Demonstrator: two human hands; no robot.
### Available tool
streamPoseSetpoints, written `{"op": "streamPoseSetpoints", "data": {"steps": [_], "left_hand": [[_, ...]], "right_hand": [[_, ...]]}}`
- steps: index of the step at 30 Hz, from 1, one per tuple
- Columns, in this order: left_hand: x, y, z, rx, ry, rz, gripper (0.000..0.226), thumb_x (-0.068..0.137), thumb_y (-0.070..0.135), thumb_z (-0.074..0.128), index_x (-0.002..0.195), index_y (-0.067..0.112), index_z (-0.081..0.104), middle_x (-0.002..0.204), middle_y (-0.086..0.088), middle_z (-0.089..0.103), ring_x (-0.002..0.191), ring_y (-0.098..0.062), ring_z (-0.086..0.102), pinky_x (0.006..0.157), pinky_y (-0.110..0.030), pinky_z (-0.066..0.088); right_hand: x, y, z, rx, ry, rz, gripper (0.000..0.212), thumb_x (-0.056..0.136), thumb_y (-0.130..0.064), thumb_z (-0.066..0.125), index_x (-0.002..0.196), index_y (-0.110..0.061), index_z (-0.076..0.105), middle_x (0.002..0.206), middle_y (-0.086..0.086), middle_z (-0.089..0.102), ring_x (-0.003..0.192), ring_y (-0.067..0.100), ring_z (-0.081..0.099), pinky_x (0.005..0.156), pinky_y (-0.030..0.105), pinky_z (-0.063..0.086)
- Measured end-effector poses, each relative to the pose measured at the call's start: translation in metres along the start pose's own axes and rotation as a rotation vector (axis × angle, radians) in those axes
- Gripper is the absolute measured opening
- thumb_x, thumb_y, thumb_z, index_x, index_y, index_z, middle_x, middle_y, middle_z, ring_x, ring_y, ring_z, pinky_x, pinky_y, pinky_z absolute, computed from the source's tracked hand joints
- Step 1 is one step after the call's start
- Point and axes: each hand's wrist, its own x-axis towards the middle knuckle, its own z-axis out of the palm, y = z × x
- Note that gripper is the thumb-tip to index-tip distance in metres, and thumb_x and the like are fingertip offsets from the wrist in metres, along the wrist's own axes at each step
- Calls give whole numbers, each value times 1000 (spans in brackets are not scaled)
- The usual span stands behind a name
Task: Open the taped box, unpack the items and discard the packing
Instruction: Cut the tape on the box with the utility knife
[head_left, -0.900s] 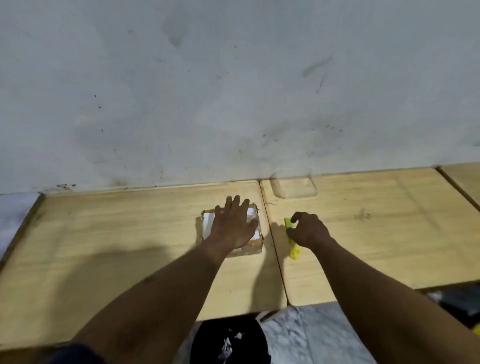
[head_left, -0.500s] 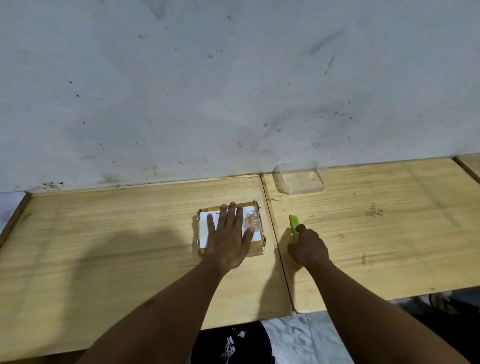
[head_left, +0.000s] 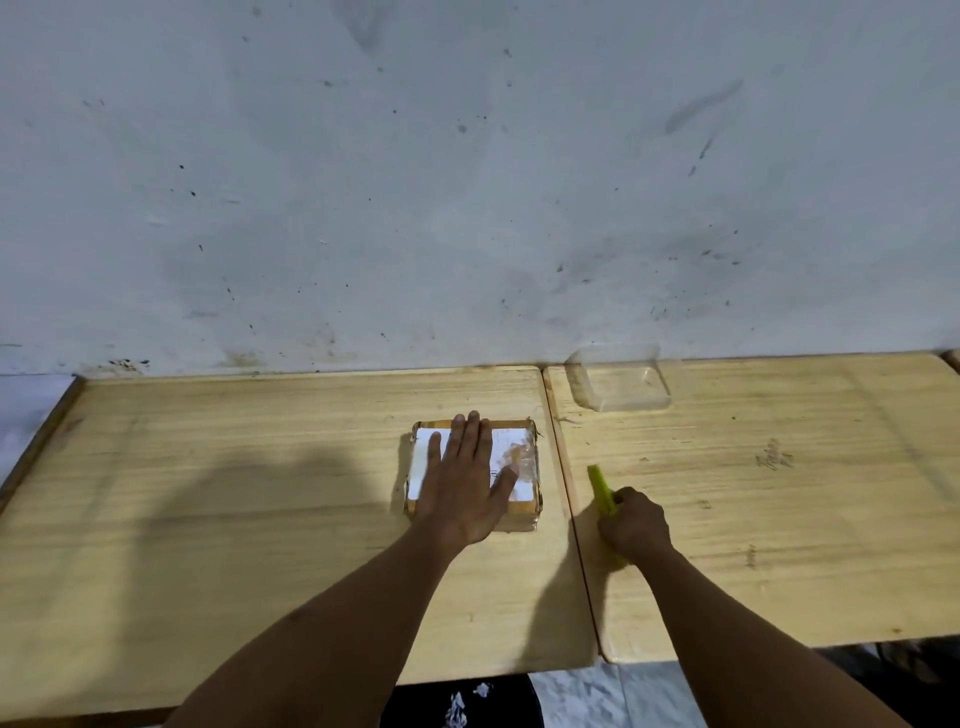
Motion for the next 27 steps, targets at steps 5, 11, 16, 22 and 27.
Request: {"op": "streamPoseSetpoints", "data": {"steps": [5,11,16,22,27], "left_hand": [[12,-1,-4,-2,-17,-24,70,101,54,11,156,14,-6,164,-3,-15,149,-18,-20,121,-46,-6],[20,-8,-1,77,33,-2,72,98,57,9,156,16,-3,164,-2,-9,150,-19,-16,121,-48,-5],[21,-9,4,100,66,4,77,92,57,-4,156,14,0,165,-4,-6,151,-20,-12,122,-46,-3],[35,0,-3,22,27,-81,69,101,51,10,156,13,-5,164,-4,-11,150,-21,-16,122,-46,-4],[37,0,-3,24,30,-85,69,101,52,11,156,13,-4,164,-5,-10,150,-22,-15,122,-47,-4]], "right_hand": [[10,-9,-11,157,-84,36,28,85,-4,58,113,0,56,108,23,59,90,37,63,70,44,59],[9,-27,-21,507,-275,-60,35,88,6,50,119,-9,47,83,20,59,54,27,59,53,34,48],[-2,-39,-27,505,-301,-185,13,101,-19,51,98,-6,50,62,12,56,42,24,54,46,27,43],[-15,-60,-39,487,-349,-182,23,94,-19,60,88,2,55,62,21,61,41,30,56,41,28,42],[-22,-73,-43,497,-312,-238,16,95,-12,53,110,-10,59,66,18,60,35,26,49,37,22,35]]}}
